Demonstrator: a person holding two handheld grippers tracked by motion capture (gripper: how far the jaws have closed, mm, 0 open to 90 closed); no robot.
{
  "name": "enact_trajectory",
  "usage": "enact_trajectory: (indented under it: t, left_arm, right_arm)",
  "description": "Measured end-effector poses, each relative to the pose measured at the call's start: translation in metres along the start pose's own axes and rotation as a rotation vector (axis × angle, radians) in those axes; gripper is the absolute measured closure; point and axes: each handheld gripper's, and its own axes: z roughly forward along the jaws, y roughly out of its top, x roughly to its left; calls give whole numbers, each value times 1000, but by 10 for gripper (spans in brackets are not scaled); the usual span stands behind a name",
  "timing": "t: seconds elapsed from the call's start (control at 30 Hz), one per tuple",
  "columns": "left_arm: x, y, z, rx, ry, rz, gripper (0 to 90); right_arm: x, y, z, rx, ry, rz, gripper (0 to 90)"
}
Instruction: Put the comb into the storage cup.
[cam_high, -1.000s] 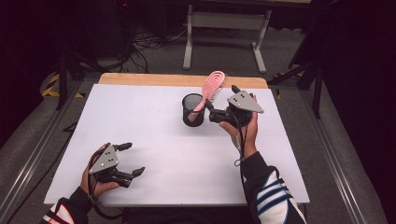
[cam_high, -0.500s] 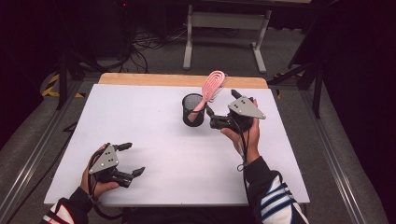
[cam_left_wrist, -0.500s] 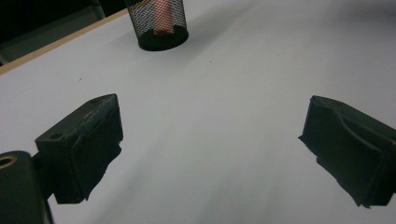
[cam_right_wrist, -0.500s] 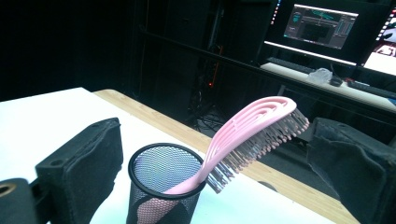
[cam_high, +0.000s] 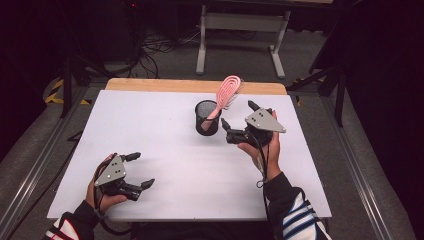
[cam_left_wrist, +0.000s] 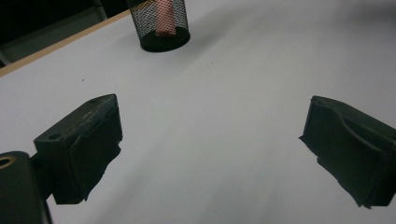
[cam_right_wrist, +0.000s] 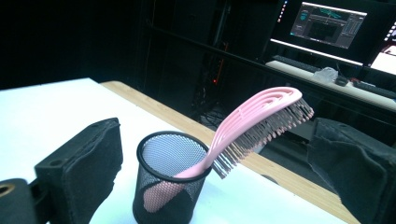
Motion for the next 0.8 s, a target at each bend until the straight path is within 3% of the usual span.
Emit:
enact_trajectory:
  t: [0.8]
  left_arm:
    - [0,0,2,9,4,-1,57]
  right_arm:
    - [9,-10,-16,16,35,-66,38]
